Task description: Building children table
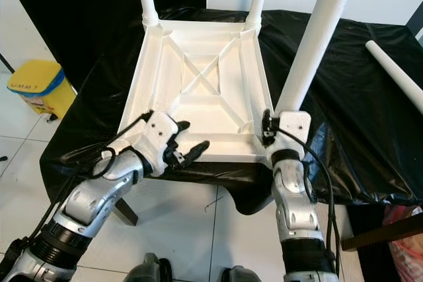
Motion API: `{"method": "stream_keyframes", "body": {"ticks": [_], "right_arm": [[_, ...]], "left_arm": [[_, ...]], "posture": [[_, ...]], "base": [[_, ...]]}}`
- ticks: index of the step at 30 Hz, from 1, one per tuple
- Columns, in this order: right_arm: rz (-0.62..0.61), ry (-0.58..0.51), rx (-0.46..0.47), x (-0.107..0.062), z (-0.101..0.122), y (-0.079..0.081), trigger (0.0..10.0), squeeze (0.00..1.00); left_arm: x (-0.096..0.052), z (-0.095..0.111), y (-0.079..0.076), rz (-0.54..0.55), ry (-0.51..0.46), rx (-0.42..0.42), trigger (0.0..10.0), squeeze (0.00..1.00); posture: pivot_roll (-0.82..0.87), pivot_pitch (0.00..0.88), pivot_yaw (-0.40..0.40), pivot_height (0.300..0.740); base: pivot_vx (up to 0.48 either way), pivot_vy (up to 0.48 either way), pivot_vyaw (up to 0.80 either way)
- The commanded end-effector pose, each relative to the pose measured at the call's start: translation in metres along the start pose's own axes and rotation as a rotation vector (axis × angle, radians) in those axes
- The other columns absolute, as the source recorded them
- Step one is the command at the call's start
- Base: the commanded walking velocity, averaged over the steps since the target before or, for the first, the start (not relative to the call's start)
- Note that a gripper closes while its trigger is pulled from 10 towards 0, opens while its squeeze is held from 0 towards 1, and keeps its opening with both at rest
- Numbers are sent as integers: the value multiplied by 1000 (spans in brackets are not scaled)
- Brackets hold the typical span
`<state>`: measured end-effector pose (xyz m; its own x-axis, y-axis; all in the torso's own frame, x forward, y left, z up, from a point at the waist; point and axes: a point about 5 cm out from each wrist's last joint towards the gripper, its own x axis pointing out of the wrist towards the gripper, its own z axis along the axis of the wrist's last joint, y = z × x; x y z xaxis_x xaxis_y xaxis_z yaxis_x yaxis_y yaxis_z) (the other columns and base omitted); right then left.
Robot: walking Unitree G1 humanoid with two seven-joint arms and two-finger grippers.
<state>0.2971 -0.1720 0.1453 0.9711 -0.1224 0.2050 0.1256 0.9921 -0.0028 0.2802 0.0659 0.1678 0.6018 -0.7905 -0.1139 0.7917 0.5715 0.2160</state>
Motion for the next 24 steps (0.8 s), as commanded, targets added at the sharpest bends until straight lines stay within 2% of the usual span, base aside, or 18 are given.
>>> {"method": "stream_keyframes", "body": {"ticks": [1, 4, 11, 18, 24], "right_arm": [[-21, 120, -9, -14, -26, -8, 10000, 0], [-30, 140, -14, -17, -32, -10, 10000, 0], [-20, 176, -17, -30, -42, -12, 10000, 0], [1, 188, -22, -43, -47, -12, 10000, 0], [66, 183, -32, -53, -50, -7, 10000, 0]], "left_arm": [[2, -2, -14, -201, 14, 26, 10000, 0], [5, 0, -17, -193, -4, 48, 10000, 0], [7, 11, -23, -193, -54, 12, 10000, 0], [5, 8, -26, -202, -36, 33, 10000, 0], [5, 9, -27, -200, -41, 32, 10000, 0]], "posture": [[22, 148, -39, 740], [19, 150, -36, 740], [19, 150, -36, 740], [19, 146, -34, 740], [17, 143, -28, 740]], "base": [[0, 0, 0], [0, 0, 0], [0, 0, 0], [0, 0, 0], [0, 0, 0]]}}
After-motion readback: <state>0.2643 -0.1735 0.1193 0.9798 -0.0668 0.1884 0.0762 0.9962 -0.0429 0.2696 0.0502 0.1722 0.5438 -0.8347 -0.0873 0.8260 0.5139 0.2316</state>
